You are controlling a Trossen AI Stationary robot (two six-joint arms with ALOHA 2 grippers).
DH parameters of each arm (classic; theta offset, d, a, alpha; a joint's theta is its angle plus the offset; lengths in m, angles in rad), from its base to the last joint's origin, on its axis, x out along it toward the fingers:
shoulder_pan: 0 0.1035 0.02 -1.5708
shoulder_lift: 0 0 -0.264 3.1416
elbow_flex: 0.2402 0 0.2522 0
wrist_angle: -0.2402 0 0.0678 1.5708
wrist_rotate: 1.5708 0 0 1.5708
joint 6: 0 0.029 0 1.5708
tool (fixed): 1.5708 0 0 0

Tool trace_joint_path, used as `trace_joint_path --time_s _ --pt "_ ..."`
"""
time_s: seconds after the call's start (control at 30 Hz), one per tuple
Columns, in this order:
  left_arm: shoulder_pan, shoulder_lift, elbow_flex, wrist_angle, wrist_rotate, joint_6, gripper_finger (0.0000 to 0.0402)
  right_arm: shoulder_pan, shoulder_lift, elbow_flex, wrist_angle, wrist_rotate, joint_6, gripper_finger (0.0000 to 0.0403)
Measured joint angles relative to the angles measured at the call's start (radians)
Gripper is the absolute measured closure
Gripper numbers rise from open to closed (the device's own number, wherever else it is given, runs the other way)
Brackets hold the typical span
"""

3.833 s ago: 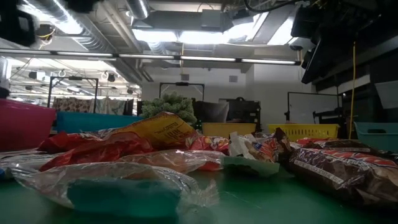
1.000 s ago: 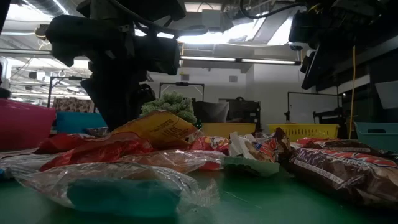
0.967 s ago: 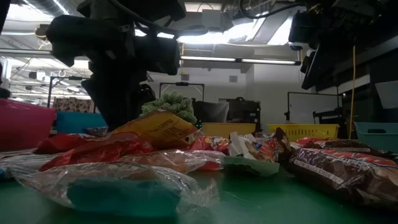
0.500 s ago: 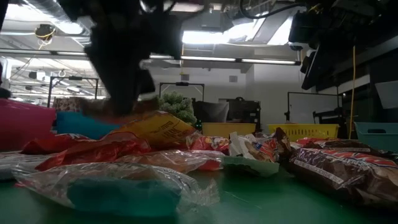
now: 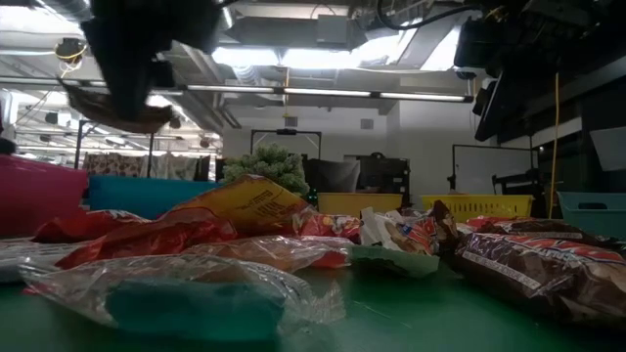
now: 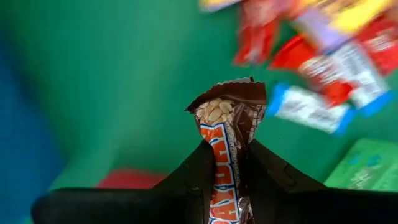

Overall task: Sort candy
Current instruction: Put the brown chocolate into the red bin, then put the green gummy into the orange bin

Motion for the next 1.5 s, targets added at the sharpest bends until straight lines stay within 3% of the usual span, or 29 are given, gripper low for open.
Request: trace_joint_path --time_s 0.3,0.53,1.07,1.3,1.5 --pt "-0.031 -0.083 0.000 -0.310 -0.100 -0.314 0.0342 0.000 0.000 0.000 0.000 0.000 0.000 0.0242" --pt "-0.079 -0.083 0.000 -0.451 -0.109 -0.494 0.0341 0.000 0.000 0.000 0.000 0.000 0.000 0.0242" --pt "-0.113 -0.083 -0.001 -0.458 -0.145 -0.564 0.0230 0.000 0.000 0.000 0.000 0.000 0.000 0.0242" --pt "-0.113 -0.083 -0.001 -0.395 -0.219 -0.562 0.0220 0.000 0.000 0.000 0.000 0.000 0.000 0.0242" --pt "-0.113 -0.083 -0.001 -0.229 -0.369 -0.538 0.0222 0.000 0.000 0.000 0.055 0.025 -0.001 0.0242"
